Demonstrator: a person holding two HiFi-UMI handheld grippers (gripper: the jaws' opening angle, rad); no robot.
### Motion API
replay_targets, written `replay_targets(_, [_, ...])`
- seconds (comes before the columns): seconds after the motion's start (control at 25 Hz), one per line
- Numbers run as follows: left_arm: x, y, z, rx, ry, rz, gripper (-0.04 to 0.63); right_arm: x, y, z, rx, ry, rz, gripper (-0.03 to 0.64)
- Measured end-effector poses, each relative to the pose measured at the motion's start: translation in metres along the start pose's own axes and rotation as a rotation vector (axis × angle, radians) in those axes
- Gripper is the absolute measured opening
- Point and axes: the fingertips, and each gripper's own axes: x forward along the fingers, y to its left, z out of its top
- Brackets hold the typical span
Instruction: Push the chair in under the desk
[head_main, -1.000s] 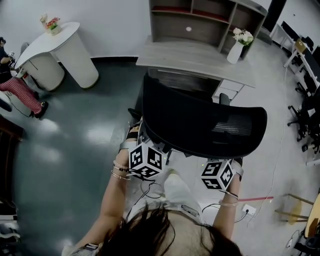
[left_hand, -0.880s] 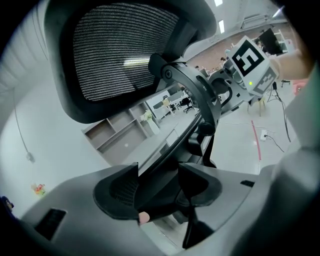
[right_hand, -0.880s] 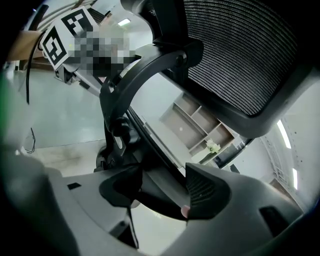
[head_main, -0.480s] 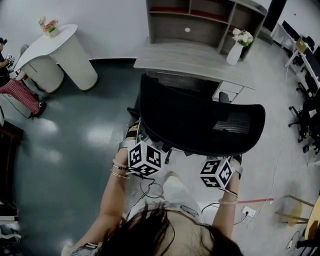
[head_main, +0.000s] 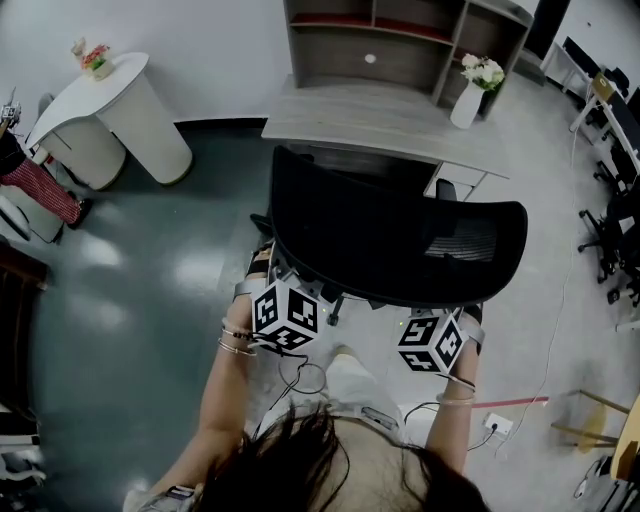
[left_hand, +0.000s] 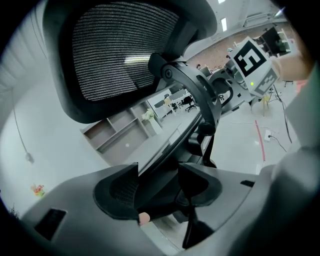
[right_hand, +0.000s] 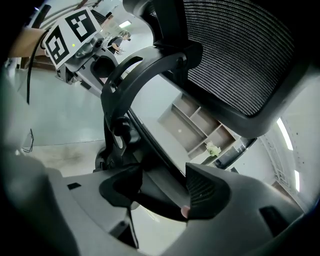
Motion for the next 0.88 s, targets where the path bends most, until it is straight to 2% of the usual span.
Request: replay_targets(0.88, [0.024,0.011,0.009,-0.002,-0.005,0.007,0.235,0.024,-0.017,0.002,0.002,-0.005,-0.003,0.252])
